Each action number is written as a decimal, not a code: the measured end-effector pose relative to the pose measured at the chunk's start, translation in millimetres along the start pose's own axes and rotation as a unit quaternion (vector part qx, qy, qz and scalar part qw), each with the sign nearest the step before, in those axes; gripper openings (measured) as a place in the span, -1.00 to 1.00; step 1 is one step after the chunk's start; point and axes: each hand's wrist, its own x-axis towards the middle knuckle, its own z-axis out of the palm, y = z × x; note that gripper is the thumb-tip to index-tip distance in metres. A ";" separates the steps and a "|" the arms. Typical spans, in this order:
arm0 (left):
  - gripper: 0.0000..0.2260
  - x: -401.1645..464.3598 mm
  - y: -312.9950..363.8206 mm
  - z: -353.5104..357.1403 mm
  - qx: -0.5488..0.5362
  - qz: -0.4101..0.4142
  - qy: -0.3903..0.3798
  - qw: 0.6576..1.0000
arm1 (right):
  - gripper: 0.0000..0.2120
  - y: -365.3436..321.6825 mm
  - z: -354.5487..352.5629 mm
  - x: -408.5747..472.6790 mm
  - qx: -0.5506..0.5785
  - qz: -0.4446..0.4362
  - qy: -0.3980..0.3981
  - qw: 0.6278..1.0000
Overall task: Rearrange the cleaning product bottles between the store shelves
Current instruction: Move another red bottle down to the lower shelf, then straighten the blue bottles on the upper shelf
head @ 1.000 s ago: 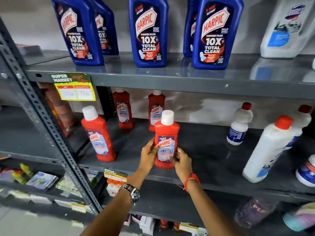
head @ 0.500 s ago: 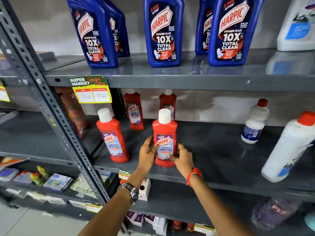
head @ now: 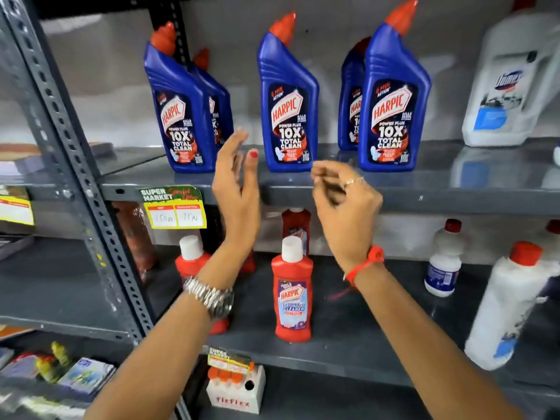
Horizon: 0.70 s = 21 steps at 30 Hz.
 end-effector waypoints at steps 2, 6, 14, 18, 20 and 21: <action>-0.69 29.2 3.6 12.0 0.017 -0.042 -0.015 0.999 | -0.74 -4.1 10.4 34.0 -0.004 0.017 0.002 1.000; -0.69 71.2 -12.7 28.9 0.035 -0.226 -0.053 0.972 | -0.66 12.8 26.4 86.3 -0.100 0.154 -0.135 0.974; -0.73 82.7 -13.0 29.4 -0.001 -0.322 -0.126 0.938 | -0.69 14.7 35.3 103.3 -0.127 0.234 -0.201 0.943; -0.73 85.7 -15.7 26.9 0.008 -0.316 -0.137 0.939 | -0.66 12.1 34.1 98.1 -0.122 0.217 -0.186 0.951; -0.73 84.5 -16.3 26.0 0.014 -0.312 -0.138 0.940 | -0.66 10.7 34.5 96.5 -0.115 0.214 -0.179 0.953; -0.73 83.5 -16.7 25.6 0.014 -0.312 -0.137 0.940 | -0.66 10.3 34.2 95.8 -0.112 0.214 -0.176 0.954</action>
